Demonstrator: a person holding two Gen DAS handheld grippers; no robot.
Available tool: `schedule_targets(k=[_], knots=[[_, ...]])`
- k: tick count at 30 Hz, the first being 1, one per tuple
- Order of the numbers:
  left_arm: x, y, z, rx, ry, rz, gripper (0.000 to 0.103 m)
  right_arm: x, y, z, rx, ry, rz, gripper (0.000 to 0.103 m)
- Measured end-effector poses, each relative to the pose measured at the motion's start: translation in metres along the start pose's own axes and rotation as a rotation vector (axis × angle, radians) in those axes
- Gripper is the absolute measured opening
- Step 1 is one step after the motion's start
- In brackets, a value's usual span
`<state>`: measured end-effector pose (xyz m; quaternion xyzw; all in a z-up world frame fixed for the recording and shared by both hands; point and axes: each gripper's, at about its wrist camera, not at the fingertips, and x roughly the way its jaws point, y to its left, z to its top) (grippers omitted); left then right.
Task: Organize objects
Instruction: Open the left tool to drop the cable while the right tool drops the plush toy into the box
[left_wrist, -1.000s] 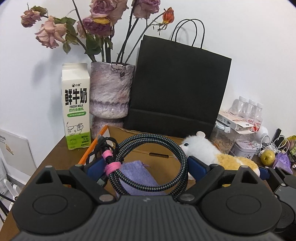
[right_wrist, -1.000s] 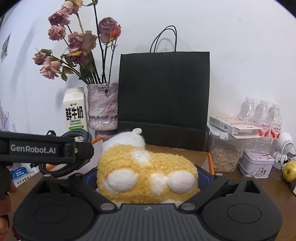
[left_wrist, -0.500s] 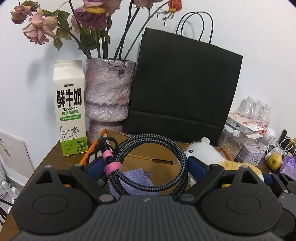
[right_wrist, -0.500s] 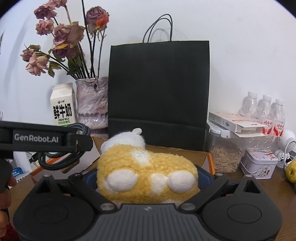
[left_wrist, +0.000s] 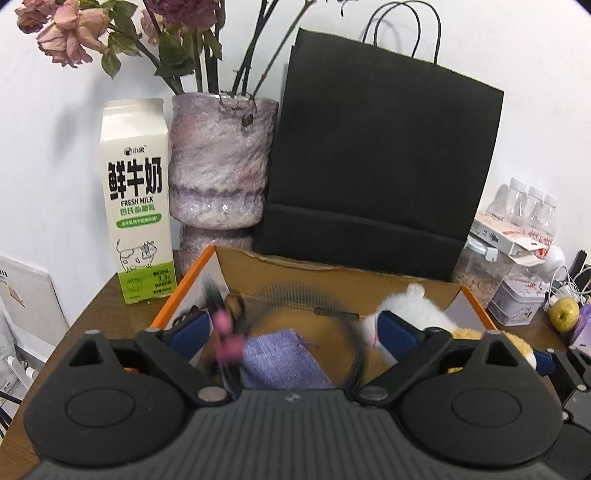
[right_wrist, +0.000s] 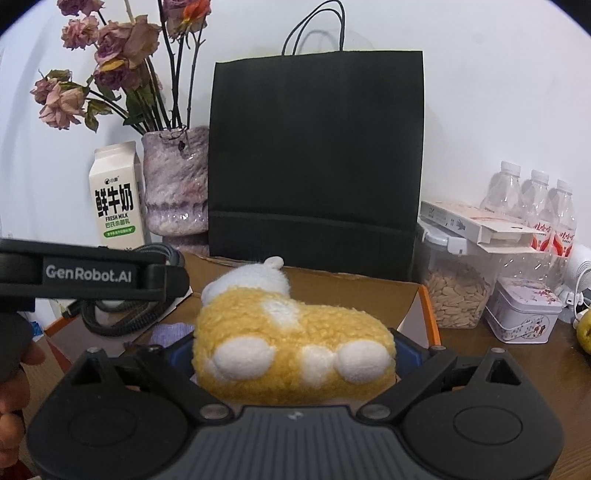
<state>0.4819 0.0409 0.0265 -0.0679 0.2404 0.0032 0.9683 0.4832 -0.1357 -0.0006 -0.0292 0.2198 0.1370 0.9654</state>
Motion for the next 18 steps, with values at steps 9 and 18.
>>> schedule_targets(k=[9, 18], knots=[[0.0046, 0.0006, -0.0017, 0.003, 0.022, 0.019, 0.103, 0.0026, 0.0016, -0.0017, 0.002, 0.010, 0.003, 0.103], [-0.0016, -0.0001, -0.0001, 0.001, 0.009, 0.018, 0.103, -0.0002, 0.0013, -0.0006, -0.003, 0.010, 0.001, 0.103]])
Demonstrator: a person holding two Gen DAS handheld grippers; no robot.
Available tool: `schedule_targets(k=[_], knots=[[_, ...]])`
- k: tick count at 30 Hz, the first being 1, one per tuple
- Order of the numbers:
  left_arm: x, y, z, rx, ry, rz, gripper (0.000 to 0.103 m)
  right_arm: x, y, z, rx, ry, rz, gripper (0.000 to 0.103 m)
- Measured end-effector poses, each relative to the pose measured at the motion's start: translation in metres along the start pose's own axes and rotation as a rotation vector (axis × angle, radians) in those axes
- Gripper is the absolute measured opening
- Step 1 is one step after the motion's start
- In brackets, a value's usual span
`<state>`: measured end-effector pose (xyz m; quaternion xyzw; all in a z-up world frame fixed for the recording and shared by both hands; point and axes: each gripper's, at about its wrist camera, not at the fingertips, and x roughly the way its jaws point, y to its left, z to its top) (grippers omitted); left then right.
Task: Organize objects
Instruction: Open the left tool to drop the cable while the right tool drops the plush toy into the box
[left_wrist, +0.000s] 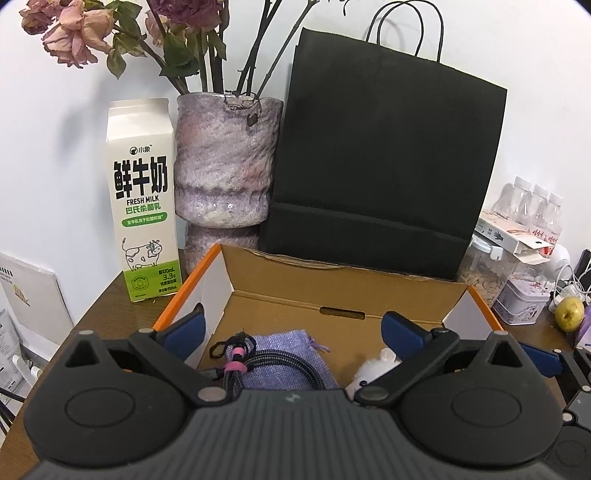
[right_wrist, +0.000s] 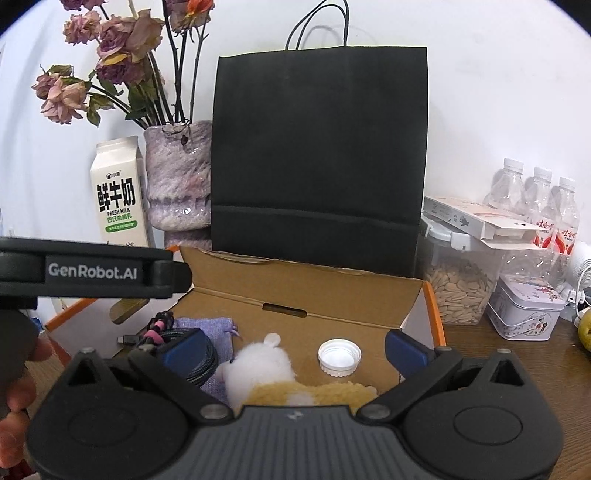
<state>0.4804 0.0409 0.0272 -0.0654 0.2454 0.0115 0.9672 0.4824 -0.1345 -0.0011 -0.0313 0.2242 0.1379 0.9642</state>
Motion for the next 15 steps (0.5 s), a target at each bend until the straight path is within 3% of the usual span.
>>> schedule_targets(k=[15], knots=[[-0.037, 0.003, -0.007, -0.007, -0.049, 0.012, 0.103, -0.025, 0.007, -0.001, -0.032, -0.028, 0.016, 0.103]])
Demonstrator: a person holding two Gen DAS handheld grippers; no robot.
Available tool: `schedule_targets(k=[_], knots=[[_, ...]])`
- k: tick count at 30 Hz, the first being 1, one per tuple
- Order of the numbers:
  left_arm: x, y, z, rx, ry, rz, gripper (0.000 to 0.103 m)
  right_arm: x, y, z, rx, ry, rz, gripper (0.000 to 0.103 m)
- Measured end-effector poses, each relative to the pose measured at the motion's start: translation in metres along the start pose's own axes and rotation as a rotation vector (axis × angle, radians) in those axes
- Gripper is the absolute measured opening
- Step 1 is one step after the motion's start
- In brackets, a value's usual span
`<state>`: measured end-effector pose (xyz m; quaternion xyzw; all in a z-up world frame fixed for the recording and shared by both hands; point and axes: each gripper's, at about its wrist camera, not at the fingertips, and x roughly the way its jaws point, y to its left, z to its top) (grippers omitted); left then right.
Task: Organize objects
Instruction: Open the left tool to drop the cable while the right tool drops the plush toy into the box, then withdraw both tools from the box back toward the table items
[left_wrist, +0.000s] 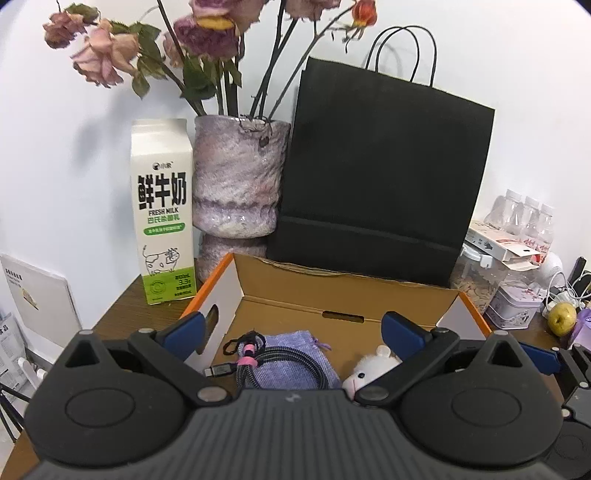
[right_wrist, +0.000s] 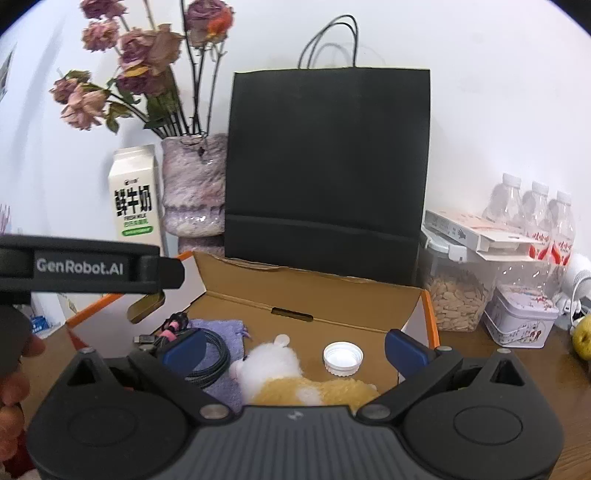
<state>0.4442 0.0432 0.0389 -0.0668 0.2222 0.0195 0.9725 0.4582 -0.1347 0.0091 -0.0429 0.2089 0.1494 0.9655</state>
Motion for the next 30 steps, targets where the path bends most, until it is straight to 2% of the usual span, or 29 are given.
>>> schedule_targets(k=[18, 30], knots=[[-0.058, 0.004, -0.030, 0.018, -0.030, 0.008, 0.103, -0.052, 0.002, -0.019, -0.017, -0.015, 0.001, 0.103], [-0.089, 0.012, -0.057, 0.028, -0.020, 0.016, 0.103, -0.093, -0.003, -0.040, -0.013, -0.030, -0.018, 0.103]])
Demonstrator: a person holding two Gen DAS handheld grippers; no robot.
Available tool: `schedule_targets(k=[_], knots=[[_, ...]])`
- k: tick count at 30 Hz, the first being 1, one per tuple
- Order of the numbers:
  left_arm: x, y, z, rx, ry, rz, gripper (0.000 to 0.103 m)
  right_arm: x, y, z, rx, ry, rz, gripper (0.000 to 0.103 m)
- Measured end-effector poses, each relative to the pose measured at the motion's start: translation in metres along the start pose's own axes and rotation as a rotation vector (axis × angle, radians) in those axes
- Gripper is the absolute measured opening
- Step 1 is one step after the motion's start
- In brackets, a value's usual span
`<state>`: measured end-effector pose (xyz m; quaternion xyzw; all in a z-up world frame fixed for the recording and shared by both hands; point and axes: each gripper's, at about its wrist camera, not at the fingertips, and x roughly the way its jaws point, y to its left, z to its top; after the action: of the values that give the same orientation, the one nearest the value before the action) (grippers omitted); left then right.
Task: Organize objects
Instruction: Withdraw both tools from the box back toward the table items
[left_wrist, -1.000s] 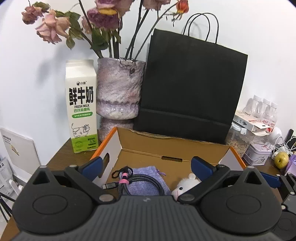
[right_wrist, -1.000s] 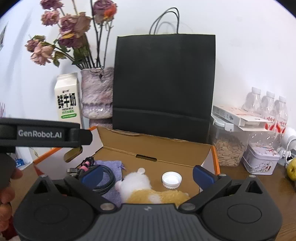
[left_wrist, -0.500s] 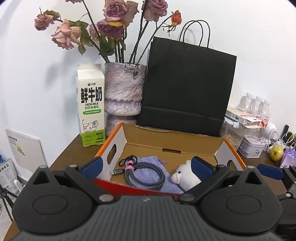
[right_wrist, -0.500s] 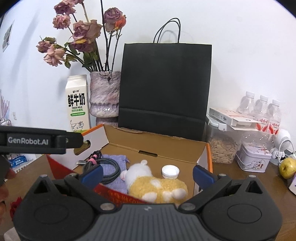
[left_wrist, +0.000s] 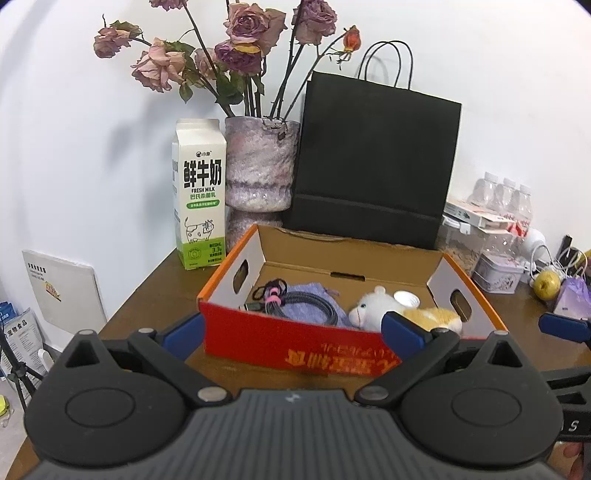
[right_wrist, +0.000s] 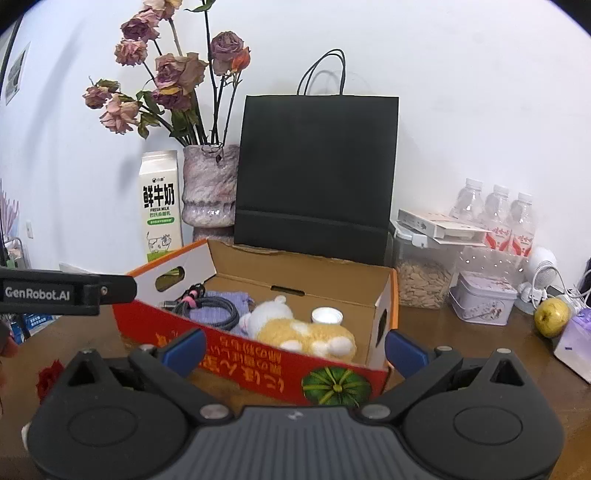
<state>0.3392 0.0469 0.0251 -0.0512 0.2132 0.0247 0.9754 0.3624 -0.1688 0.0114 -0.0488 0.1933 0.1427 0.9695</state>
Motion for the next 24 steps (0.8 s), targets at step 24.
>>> schedule_targets(k=[24], knots=[[-0.066, 0.006, -0.063, 0.031, 0.026, -0.013, 0.103, -0.079, -0.009, -0.059, -0.013, -0.001, -0.007, 0.103]])
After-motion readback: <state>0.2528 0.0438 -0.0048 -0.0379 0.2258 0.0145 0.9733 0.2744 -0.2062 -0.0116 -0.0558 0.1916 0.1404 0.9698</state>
